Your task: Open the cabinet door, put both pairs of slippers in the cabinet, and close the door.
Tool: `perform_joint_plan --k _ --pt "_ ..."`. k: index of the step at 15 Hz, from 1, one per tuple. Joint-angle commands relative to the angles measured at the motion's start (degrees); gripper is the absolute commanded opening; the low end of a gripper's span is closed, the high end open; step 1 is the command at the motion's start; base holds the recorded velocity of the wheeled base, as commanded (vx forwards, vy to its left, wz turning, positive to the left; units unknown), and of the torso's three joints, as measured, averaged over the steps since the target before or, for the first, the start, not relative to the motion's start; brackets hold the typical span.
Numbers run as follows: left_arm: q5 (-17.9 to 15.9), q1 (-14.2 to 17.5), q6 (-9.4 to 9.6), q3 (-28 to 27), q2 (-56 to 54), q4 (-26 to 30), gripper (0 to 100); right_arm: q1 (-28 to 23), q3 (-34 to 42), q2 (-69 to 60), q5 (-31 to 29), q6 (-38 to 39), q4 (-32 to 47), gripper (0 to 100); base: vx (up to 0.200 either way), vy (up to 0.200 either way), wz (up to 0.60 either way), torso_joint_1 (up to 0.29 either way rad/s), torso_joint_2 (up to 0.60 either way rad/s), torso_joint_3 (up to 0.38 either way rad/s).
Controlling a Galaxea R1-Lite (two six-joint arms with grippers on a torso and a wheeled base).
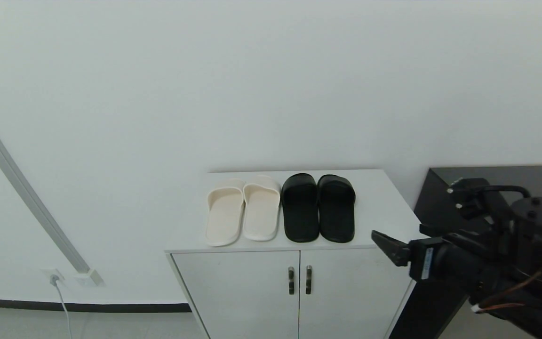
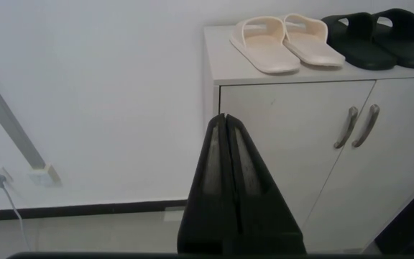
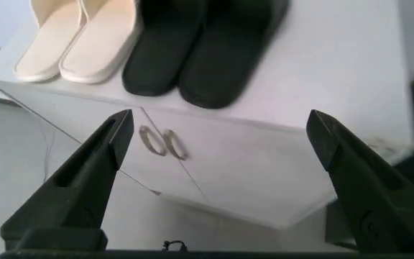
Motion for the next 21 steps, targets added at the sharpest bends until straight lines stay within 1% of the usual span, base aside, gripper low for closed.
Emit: perform_joint_plan --k 1,2,5,8,10,12,16,20,21 --pt "0.0 0.0 0.02 0.0 0.1 0.0 0 3.0 -7.3 13.2 -4.1 0.5 -3.5 100 0.0 0.0 0.0 0.0 0.0 0.0" --pt "0.0 0.0 0.02 0.0 0.1 0.0 0 3.0 -9.2 14.9 -4.7 0.5 -3.7 100 0.0 0.0 0.0 0.0 0.0 0.0" --pt "0.0 0.0 0.11 0.0 0.1 0.0 0 2.7 -20.8 23.7 -8.9 0.1 -2.9 100 0.0 0.0 0.0 0.0 0.0 0.0" --pt "0.0 0.0 0.02 0.0 0.1 0.0 0 1.1 -32.7 31.3 -10.7 -0.2 3.0 100 0.0 0.0 0.0 0.0 0.0 0.0" --pt "0.0 0.0 0.02 0.0 0.1 0.0 0 -0.9 -39.8 36.8 -12.9 -0.3 5.2 100 0.0 0.0 0.0 0.0 0.0 0.0" --pt "0.0 0.0 0.02 0.0 0.0 0.0 0 -2.1 -43.7 40.4 -13.1 -1.4 5.2 100 0.0 0.0 0.0 0.0 0.0 0.0" --pt "0.0 0.0 0.02 0.0 0.1 0.0 0 -4.0 -48.8 44.9 -13.0 -3.0 5.2 100 0.0 0.0 0.0 0.0 0.0 0.0" --pt "0.0 0.0 0.02 0.0 0.1 0.0 0 -4.9 -54.4 48.1 -12.4 -3.5 5.4 100 0.0 0.0 0.0 0.0 0.0 0.0" --pt "0.0 0.0 0.02 0.0 0.1 0.0 0 -5.9 -57.1 50.3 -12.0 -4.7 5.4 100 0.0 0.0 0.0 0.0 0.0 0.0"
